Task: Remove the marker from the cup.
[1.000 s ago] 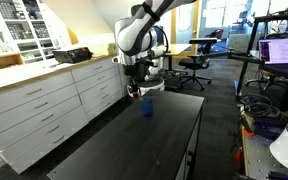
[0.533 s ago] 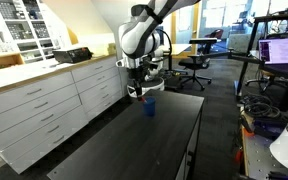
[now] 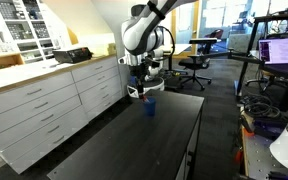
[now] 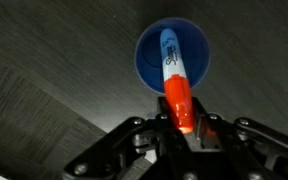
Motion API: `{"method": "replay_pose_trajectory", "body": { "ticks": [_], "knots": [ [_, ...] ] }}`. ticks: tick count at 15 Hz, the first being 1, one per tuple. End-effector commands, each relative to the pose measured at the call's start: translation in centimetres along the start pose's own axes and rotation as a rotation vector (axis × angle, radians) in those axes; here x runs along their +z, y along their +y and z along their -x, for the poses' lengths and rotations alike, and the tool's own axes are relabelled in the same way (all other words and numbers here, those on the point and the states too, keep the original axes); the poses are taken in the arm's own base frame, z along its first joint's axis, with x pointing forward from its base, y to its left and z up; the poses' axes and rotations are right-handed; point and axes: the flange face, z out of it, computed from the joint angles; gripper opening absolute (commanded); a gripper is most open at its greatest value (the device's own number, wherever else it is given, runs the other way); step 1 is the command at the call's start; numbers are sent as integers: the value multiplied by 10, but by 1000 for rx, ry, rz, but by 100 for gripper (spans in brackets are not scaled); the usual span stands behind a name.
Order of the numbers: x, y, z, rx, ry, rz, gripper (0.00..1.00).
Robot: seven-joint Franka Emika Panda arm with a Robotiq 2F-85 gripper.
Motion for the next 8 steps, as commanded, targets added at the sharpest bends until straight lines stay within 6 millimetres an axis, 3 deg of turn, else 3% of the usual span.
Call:
{"method": "replay_pose_trajectory", "body": {
  "ticks": [1,8],
  "knots": [
    [-19,-6,15,23,24,11,6],
    [-45,-7,15,31,58,39,6]
  ]
}}
